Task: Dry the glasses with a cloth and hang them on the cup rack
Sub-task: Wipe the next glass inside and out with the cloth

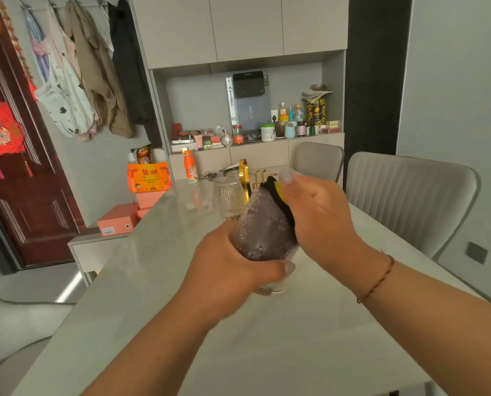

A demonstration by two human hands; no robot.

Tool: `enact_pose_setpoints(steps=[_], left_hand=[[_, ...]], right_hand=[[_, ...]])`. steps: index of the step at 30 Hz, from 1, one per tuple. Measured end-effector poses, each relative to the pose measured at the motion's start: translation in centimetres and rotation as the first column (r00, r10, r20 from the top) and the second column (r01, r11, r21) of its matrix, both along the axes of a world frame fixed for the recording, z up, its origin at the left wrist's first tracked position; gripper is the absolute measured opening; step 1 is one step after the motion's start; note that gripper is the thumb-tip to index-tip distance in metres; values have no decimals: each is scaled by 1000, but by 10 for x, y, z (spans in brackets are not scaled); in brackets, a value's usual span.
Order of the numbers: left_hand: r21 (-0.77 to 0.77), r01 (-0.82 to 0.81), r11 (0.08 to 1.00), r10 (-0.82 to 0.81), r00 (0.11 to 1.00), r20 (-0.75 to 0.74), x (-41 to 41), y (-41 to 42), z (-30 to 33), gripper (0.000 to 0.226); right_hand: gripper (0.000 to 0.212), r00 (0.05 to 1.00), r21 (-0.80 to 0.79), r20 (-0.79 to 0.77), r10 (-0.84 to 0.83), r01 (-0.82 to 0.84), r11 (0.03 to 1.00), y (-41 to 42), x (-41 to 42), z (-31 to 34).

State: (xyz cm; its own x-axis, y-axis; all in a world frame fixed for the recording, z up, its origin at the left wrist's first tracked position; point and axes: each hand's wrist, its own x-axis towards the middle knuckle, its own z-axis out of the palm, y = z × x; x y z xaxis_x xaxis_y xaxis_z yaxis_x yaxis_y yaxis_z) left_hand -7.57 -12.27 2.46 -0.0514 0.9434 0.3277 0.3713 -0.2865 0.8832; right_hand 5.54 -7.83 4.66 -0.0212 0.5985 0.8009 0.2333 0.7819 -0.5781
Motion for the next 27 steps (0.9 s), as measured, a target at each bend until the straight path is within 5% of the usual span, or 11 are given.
enact_pose_setpoints(steps=[3,6,8,10,13,15,18,20,24,25,27], left_hand=[[-112,555,825,-415,728,546,-8,4,-4,48],[-73,800,595,-538,464,704,-12,10,-13,62],[-119,806,579,-521,478,707,-13,15,-16,69],[-185,671,718,-457,655,602,-13,17,-13,74],[-143,237,961,-221,968,119,-3,9,-4,84],[-43,52,998,-56,992,-110,7,3,-4,81],[4,96,995,-96,995,-8,8,5,-11,68],[-42,326,944,-305,916,262,4,9,-13,63],[12,780,626,-507,396,766,2,7,-22,63],[23,813,582,-511,343,788,2,8,-23,63],[-46,793,607,-517,438,735,-1,11,-23,67]], right_hand=[[56,980,0,-91,178,-179,984,-2,6,5],[59,966,25,-114,231,-230,973,-4,7,8],[63,988,-14,-82,129,-131,991,-2,7,11],[63,997,-85,-82,8,-15,996,3,8,13],[61,980,-77,-31,-196,193,978,8,10,13],[59,966,-57,10,-258,258,965,9,6,11],[57,977,-67,-5,-213,213,975,6,4,9],[63,993,-86,-93,-79,71,994,5,7,7],[97,937,-93,-262,232,-264,960,4,11,3],[97,934,-95,-261,245,-277,956,4,12,4],[88,952,-109,-238,191,-222,969,6,14,9]])
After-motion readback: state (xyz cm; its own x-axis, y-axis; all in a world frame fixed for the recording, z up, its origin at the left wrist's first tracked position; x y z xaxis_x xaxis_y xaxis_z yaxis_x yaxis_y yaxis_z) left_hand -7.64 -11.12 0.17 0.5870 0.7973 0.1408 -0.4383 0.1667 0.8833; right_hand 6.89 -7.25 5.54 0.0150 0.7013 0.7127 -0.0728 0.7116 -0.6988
